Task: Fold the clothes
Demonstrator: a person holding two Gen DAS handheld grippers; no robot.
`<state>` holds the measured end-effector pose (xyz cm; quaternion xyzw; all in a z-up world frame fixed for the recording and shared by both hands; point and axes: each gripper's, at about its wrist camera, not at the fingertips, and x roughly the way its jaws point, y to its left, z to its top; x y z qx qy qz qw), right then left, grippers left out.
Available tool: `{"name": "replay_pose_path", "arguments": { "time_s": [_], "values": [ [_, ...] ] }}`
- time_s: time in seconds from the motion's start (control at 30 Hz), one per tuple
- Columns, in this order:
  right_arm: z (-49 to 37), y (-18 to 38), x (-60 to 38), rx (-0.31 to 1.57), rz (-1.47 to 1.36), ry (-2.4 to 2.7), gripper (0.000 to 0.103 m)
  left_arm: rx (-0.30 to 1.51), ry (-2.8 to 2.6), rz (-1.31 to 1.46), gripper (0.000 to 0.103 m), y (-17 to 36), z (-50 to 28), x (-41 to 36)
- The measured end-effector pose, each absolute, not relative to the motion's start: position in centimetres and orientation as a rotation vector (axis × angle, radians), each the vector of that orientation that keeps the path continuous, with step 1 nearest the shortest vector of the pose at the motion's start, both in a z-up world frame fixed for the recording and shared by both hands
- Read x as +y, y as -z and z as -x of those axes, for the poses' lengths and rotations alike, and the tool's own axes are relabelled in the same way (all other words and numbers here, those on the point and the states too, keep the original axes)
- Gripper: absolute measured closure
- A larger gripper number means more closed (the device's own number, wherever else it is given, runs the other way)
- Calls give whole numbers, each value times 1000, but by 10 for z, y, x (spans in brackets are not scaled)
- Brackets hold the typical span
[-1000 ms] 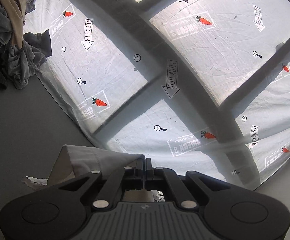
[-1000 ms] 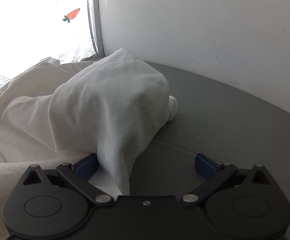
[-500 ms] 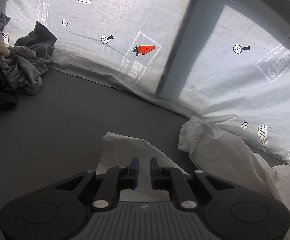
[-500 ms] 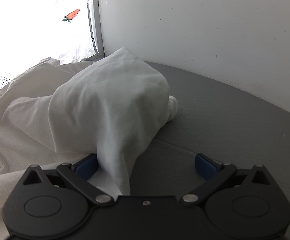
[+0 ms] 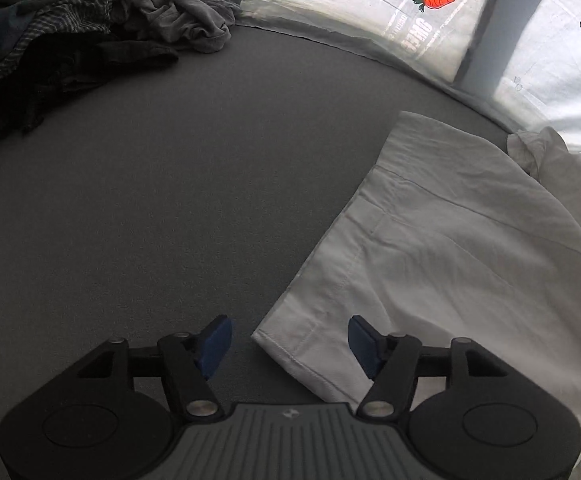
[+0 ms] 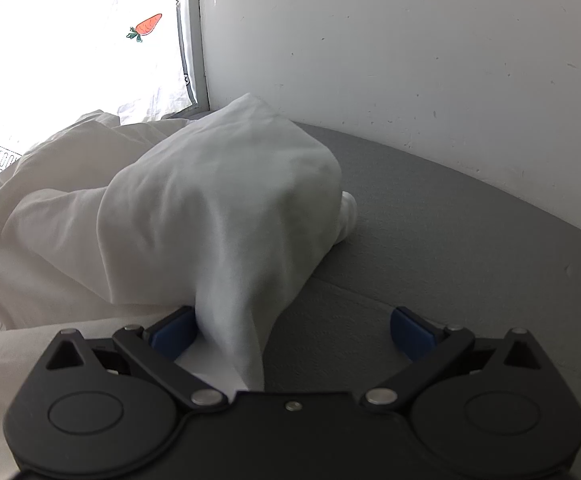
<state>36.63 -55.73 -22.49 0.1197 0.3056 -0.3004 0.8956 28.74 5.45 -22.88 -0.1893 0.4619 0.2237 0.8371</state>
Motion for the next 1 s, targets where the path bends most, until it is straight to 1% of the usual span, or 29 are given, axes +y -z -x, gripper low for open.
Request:
{"name": "replay_pose_path", "arguments": {
  "time_s": [0.03, 0.07, 0.1, 0.17, 0.23, 0.3, 0.37, 0.4, 0.5, 0.7, 1.0],
  "values": [
    [-367, 225, -557, 634, -248, 622, 0, 969, -473, 422, 35, 233, -285, 53],
    [-366, 224, -557, 633, -248, 622, 0, 938, -474, 415, 28, 233, -284, 49],
    [-363, 223, -557, 633, -249, 622, 0, 921, -477, 420, 25, 233, -284, 45],
    [-363, 223, -557, 633, -249, 622, 0, 902, -478, 410, 25, 233, -285, 37],
    [-364, 223, -557, 634, -245, 623, 0, 893, -477, 382, 36, 232, -287, 30],
    [-365, 223, -553, 635, -242, 623, 0, 897, -518, 317, 76, 230, -287, 25],
    [-365, 223, -554, 635, -244, 622, 0, 882, -528, 338, 90, 227, -281, 30],
    [-365, 223, -554, 637, -244, 622, 0, 867, -525, 386, 94, 225, -276, 37],
    [-366, 221, -555, 661, -251, 617, 0, 848, -529, 457, 96, 222, -271, 50],
    [-357, 214, -544, 742, -274, 528, 0, 780, -565, 414, 96, 191, -258, 52],
    [-328, 198, -465, 799, -226, 279, 0, 742, -745, 448, 96, 185, -217, 116]
  ]
}}
